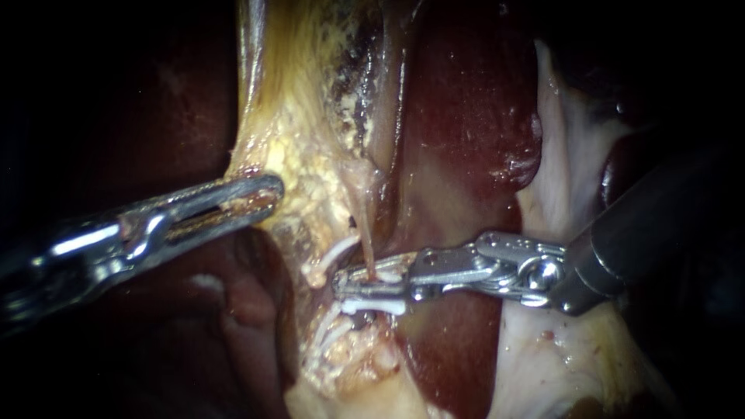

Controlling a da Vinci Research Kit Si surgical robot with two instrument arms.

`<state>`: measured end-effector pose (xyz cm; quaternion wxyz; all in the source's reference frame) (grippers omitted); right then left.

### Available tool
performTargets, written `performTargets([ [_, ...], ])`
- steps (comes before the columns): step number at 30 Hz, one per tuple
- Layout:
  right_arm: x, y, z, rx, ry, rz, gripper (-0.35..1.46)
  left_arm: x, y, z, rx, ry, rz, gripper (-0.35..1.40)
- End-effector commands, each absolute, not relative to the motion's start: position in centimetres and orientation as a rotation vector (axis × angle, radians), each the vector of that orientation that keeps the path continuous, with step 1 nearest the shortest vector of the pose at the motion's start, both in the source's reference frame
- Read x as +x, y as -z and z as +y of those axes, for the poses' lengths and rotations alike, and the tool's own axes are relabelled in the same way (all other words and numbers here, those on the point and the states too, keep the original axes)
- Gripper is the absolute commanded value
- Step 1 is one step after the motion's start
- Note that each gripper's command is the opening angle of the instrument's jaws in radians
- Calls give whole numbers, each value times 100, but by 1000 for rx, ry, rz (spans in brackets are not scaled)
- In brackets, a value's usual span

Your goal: Clipping second clip right tube

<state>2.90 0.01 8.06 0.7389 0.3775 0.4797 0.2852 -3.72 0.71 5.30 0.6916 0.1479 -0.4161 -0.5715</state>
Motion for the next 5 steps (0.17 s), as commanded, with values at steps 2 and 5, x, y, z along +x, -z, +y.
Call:
performTargets([
  [2,290,-806,0,830,-625,1053,-35,-372,-531,71,331,1277,-930,-35],
  [5,290,-806,0,830,-625,1053,-33,-372,-531,71,331,1277,-930,-35],
])
